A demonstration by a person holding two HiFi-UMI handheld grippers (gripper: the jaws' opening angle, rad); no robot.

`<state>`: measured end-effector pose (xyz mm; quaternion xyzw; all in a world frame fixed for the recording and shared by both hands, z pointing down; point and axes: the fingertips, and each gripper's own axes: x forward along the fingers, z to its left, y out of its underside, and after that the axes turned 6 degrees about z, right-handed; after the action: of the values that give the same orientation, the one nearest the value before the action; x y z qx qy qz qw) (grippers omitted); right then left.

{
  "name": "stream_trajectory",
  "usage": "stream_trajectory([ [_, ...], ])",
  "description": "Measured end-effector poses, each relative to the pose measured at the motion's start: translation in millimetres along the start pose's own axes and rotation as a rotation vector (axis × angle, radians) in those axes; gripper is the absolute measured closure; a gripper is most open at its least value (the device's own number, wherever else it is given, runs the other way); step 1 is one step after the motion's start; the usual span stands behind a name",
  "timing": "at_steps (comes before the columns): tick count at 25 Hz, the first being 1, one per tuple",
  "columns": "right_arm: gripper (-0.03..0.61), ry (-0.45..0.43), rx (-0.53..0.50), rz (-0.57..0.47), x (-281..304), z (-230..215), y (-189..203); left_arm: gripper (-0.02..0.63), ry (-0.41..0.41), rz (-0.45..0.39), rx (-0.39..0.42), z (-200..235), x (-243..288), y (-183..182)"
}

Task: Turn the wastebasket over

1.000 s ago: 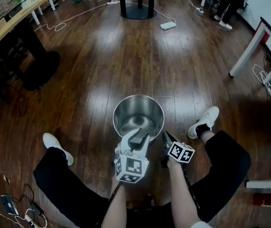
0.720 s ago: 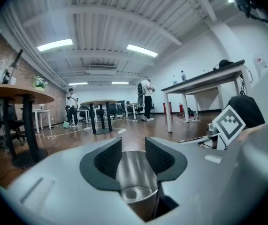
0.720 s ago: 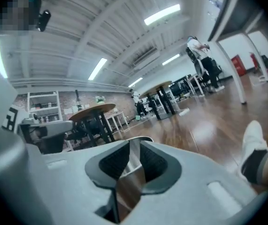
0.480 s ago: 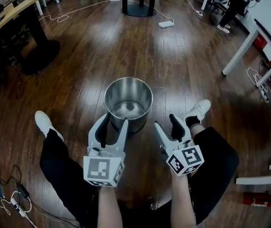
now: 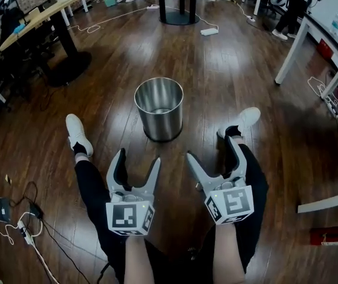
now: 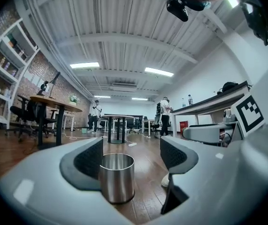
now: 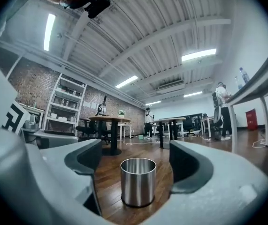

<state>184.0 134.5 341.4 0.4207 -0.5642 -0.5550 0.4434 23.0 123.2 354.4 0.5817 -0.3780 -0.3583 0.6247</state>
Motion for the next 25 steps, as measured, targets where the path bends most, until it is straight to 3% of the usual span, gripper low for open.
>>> stream_trajectory([
  [3,0.15,0.016,0.024,-0.032,-42,11,-5,0.221,-0.028,-0.02,0.022,-16,-45,-10],
  [11,0.163,0.056,-0.058,-0.018,-120,34,-18,0.229,-0.056,-0.075,0.069,-63,-129,-31],
  [25,0.164,0.0,-0.041,0.01,-150,56,-12,0.249,-0.148,-0.029,0.079,-64,-171,-23],
])
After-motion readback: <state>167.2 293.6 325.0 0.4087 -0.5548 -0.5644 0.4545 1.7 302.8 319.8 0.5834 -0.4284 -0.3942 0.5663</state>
